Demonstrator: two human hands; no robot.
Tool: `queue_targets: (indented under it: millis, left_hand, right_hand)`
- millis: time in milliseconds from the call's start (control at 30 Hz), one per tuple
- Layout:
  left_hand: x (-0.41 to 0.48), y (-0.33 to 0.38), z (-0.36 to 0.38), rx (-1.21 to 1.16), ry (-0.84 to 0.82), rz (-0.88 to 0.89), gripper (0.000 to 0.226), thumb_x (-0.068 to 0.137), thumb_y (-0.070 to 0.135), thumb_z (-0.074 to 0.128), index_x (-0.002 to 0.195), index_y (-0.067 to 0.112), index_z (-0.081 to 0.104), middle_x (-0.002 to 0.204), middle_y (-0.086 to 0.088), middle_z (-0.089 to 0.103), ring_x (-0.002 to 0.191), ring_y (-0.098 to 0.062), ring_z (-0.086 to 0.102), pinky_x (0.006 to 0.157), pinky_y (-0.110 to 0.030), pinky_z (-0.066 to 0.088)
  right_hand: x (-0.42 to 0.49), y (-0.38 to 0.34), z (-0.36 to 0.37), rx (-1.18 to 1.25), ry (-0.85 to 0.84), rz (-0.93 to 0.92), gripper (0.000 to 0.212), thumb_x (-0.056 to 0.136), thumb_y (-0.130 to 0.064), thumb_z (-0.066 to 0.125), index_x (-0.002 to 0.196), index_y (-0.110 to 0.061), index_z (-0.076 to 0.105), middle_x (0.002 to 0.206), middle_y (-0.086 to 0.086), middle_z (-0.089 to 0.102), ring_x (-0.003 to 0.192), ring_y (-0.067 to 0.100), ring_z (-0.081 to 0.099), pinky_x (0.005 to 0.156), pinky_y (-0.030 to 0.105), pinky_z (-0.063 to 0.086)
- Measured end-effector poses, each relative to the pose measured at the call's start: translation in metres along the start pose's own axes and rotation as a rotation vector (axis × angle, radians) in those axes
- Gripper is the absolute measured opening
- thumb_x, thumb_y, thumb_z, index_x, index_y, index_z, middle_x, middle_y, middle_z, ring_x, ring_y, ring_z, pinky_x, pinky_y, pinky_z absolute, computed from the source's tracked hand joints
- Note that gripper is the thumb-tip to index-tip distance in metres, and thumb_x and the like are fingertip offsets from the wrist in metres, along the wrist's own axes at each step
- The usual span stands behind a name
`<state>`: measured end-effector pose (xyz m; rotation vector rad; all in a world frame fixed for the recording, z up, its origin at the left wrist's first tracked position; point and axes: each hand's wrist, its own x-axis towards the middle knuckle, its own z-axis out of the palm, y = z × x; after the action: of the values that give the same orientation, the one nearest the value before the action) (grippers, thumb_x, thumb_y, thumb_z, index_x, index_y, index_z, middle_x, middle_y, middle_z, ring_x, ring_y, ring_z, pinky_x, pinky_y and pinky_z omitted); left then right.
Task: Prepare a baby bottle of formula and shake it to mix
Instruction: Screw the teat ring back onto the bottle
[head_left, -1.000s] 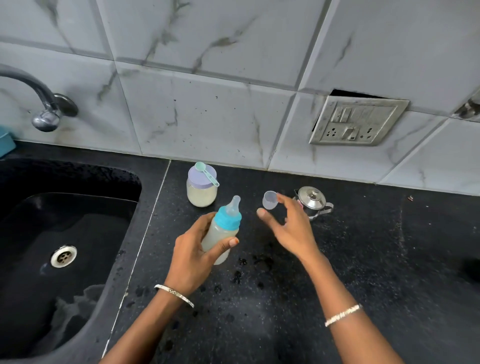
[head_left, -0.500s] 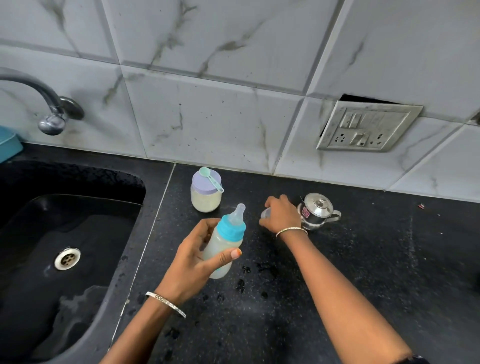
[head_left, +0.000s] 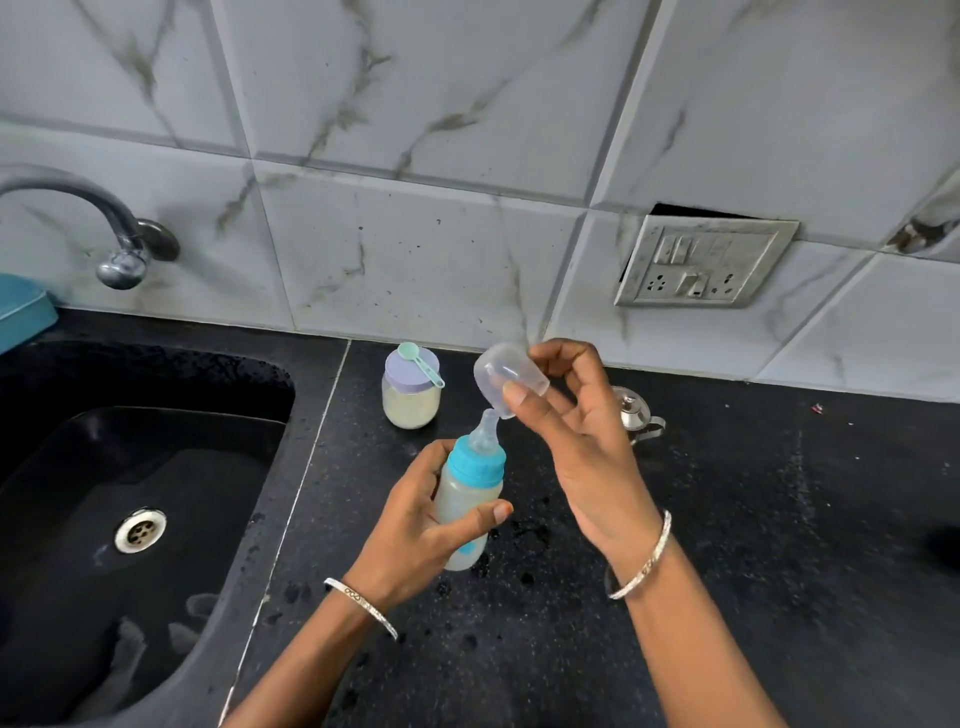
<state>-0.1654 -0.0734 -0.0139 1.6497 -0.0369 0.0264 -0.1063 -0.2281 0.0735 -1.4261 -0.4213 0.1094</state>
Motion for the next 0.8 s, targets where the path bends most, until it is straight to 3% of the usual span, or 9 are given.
queue_targets:
  millis: [67, 167, 233, 333, 433, 533, 700, 800]
  left_hand:
    - [-0.004, 0.002, 0.001, 0.025, 0.016, 0.033, 0.059, 0.072, 0.051, 0.08, 0.119, 0.025, 0.055, 0.102, 0.003, 0.065, 0.093, -0.016, 0.066, 0.078, -0.027, 0.055]
    - [-0.009, 0.005, 0.002, 0.059, 0.036, 0.077, 0.057, 0.073, 0.052, 0.079, 0.118, 0.026, 0.056, 0.099, 0.005, 0.064, 0.09, -0.016, 0.064, 0.077, -0.028, 0.055]
    - [-0.013, 0.008, 0.003, 0.086, 0.035, 0.098, 0.056, 0.073, 0.052, 0.078, 0.119, 0.029, 0.055, 0.099, 0.012, 0.063, 0.091, -0.013, 0.063, 0.077, -0.025, 0.053]
    - [-0.019, 0.012, 0.006, 0.115, 0.027, 0.123, 0.058, 0.074, 0.052, 0.077, 0.124, 0.035, 0.053, 0.106, 0.015, 0.062, 0.1, -0.014, 0.064, 0.084, -0.029, 0.056]
    - [-0.022, 0.016, 0.012, 0.074, 0.04, 0.157, 0.06, 0.075, 0.045, 0.08, 0.127, 0.03, 0.054, 0.11, 0.005, 0.065, 0.1, -0.021, 0.065, 0.086, -0.04, 0.057]
    - [-0.025, 0.022, 0.016, 0.05, 0.091, 0.195, 0.062, 0.073, 0.04, 0.082, 0.125, 0.022, 0.053, 0.106, 0.0, 0.067, 0.093, -0.023, 0.067, 0.08, -0.04, 0.058]
    - [-0.031, 0.029, 0.02, 0.074, 0.224, 0.21, 0.064, 0.068, 0.045, 0.08, 0.121, 0.029, 0.05, 0.103, 0.009, 0.068, 0.09, -0.017, 0.07, 0.074, -0.03, 0.059]
    - [-0.032, 0.036, 0.021, 0.114, 0.294, 0.217, 0.064, 0.064, 0.039, 0.084, 0.117, 0.028, 0.049, 0.099, 0.007, 0.068, 0.087, -0.012, 0.07, 0.069, -0.02, 0.055]
  right_hand:
    - [-0.009, 0.001, 0.004, -0.042, 0.004, -0.053, 0.043, 0.097, -0.012, 0.064, 0.133, -0.029, 0.047, 0.118, 0.0, 0.06, 0.111, 0.004, 0.067, 0.092, 0.023, 0.054]
    - [-0.018, 0.006, 0.005, -0.106, 0.02, -0.102, 0.052, 0.103, -0.03, 0.057, 0.146, -0.054, 0.041, 0.133, 0.007, 0.053, 0.13, 0.024, 0.06, 0.112, 0.038, 0.048]
    - [-0.023, 0.01, 0.007, -0.132, 0.056, -0.096, 0.049, 0.103, -0.036, 0.053, 0.148, -0.052, 0.045, 0.147, 0.009, 0.045, 0.14, 0.028, 0.051, 0.121, 0.051, 0.037]
    - [-0.029, 0.009, 0.012, -0.032, 0.082, -0.067, 0.041, 0.103, -0.034, 0.056, 0.143, -0.039, 0.052, 0.152, 0.015, 0.043, 0.141, 0.034, 0.051, 0.121, 0.056, 0.036]
    - [-0.038, 0.004, 0.015, 0.02, 0.015, -0.038, 0.035, 0.103, -0.021, 0.058, 0.136, -0.028, 0.049, 0.144, -0.001, 0.056, 0.132, 0.028, 0.062, 0.113, 0.043, 0.049]
    - [-0.049, 0.004, 0.017, -0.053, -0.025, -0.043, 0.034, 0.101, -0.015, 0.059, 0.132, -0.023, 0.047, 0.123, -0.013, 0.064, 0.117, 0.017, 0.069, 0.098, 0.029, 0.054]
    - [-0.062, 0.007, 0.014, -0.17, -0.005, -0.045, 0.036, 0.1, -0.02, 0.064, 0.13, -0.028, 0.045, 0.124, -0.009, 0.065, 0.119, 0.018, 0.067, 0.098, 0.036, 0.055]
    - [-0.066, 0.004, 0.01, -0.16, -0.003, -0.041, 0.038, 0.1, -0.019, 0.065, 0.132, -0.027, 0.046, 0.125, -0.006, 0.066, 0.119, 0.019, 0.068, 0.095, 0.033, 0.056]
